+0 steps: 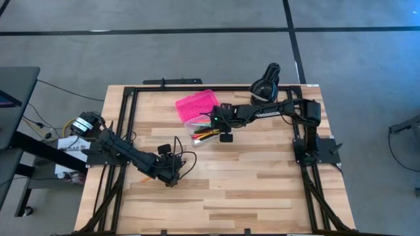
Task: Pick & place school supplies into a supply box
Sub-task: Put the green scissor into the pink supply box, then put the orange pencil into the pink supply box
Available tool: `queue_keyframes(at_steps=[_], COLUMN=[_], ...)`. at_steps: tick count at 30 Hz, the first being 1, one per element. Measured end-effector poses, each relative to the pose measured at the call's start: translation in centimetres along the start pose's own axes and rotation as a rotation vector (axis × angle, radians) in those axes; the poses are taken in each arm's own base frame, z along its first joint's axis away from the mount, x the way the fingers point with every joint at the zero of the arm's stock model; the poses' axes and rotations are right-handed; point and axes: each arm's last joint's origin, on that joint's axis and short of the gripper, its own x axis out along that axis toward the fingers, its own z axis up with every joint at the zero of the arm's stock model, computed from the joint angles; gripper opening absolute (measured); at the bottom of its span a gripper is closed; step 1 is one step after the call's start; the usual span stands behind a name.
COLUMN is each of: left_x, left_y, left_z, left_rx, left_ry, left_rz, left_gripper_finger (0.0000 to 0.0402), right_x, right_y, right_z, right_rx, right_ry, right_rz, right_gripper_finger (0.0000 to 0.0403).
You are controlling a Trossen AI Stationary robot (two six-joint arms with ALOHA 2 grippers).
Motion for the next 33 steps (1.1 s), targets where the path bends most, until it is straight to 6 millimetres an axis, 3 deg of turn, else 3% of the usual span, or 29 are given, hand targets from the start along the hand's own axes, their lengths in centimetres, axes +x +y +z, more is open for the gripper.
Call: queue_keyframes(at_steps=[14, 24, 29, 33], left_x=[0.0, 0.0, 0.0, 0.0], left_y=[0.0, 0.0, 0.0, 0.0], left_z=[0.0, 0.0, 0.0, 0.0], left_rx=[0.000, 0.000, 0.000, 0.000], left_ry=[-0.001, -0.001, -0.001, -0.002], left_rz=[0.000, 0.000, 0.001, 0.001], left_gripper_finger=[0.0169, 0.0169, 0.0169, 0.0169], right_x=[-0.7, -2.8, -4.9, -7.6], right_y=[0.0, 0.3, 1.3, 2.9], right_z=[0.9, 2.5, 3.1, 3.5], right_rx=[-0.004, -0.035, -0.073, -0.093], right_ry=[-0.027, 0.014, 0.026, -0.033], right_rz=[-0.005, -0.026, -0.069, -0.057], right_gripper_finger=[0.0181, 0.0187, 0.0176, 0.0166])
